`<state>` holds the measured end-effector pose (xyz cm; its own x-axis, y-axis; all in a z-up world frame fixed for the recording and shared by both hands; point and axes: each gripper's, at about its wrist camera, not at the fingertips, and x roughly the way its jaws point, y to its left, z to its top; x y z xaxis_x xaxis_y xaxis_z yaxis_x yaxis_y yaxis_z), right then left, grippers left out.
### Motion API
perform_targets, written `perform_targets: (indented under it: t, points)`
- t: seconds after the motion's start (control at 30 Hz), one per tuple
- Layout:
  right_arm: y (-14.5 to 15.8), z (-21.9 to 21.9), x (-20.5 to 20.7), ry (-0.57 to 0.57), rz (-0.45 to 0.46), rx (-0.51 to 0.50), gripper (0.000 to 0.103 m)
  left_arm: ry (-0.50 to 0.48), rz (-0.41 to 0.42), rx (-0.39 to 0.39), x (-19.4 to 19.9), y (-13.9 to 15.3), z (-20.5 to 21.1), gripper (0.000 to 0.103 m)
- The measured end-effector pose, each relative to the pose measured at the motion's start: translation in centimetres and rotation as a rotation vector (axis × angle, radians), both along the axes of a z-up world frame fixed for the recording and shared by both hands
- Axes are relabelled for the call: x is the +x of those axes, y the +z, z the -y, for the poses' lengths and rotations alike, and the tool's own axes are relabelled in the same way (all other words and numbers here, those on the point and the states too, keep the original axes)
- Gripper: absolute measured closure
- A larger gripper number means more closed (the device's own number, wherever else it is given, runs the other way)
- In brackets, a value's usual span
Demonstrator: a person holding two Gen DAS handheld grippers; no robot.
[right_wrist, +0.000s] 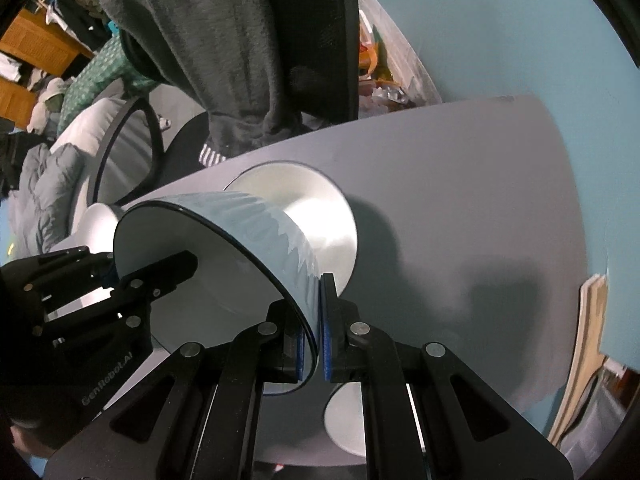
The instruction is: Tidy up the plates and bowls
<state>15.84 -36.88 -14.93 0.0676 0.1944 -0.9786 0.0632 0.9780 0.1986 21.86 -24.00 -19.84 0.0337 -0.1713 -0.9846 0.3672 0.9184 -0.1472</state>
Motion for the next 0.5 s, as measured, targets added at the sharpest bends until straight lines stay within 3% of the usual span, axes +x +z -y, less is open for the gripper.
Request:
perform_targets:
  t: [0.5]
  points:
    - [-2.0,2.1,2.6,0.006,-0.079,0.013,0.096,-0.026,-0.026,0.063,2.2,-2.2,1.4,0.094]
